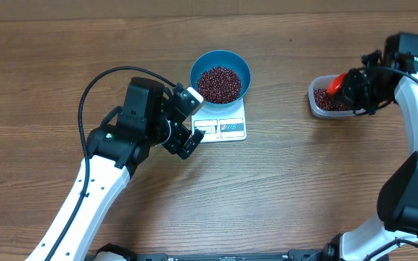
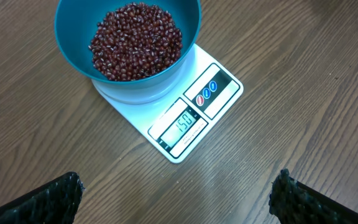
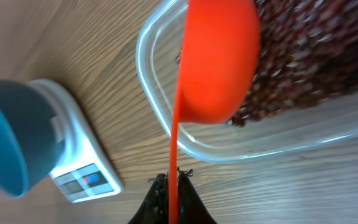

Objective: Scoop item into bowl and weigh 150g on scale
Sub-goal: 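Lower the red scoop into the tub and release it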

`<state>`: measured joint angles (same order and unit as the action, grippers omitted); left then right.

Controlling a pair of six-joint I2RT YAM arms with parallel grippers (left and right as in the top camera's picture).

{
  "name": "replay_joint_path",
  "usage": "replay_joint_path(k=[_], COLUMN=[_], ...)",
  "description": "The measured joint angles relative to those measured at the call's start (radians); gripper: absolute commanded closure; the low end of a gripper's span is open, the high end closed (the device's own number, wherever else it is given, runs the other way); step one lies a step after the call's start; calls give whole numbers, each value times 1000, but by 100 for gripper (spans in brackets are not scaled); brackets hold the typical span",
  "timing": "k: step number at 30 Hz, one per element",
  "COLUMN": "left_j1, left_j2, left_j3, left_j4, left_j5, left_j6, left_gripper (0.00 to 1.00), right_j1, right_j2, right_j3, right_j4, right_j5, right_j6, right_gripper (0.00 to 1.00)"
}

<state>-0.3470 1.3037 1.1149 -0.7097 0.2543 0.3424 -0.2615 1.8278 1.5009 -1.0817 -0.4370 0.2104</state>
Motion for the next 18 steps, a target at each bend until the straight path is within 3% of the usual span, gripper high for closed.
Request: replay_joint_path(k=[3, 7, 10, 16, 18], left_j1=[0, 0, 0, 0, 0], left_j2=[0, 0, 0, 0, 0], left_j3=[0, 0, 0, 0, 0], left_j4=[0, 0, 0, 0, 0], left_j5=[0, 0, 0, 0, 0], left_j6=[0, 0, 0, 0, 0], left_gripper=[0, 0, 1, 1, 1], right_j1=[-40, -76, -79, -86, -100], right_j2=[0, 0, 0, 0, 0], right_j3=[-71, -117, -118, -117, -105], right_j4=[68, 91, 85, 26, -22], right_j5=[-113, -207, -245, -278, -282], right_j6=[2, 7, 10, 3, 2], right_gripper=[81, 46, 30, 19, 11])
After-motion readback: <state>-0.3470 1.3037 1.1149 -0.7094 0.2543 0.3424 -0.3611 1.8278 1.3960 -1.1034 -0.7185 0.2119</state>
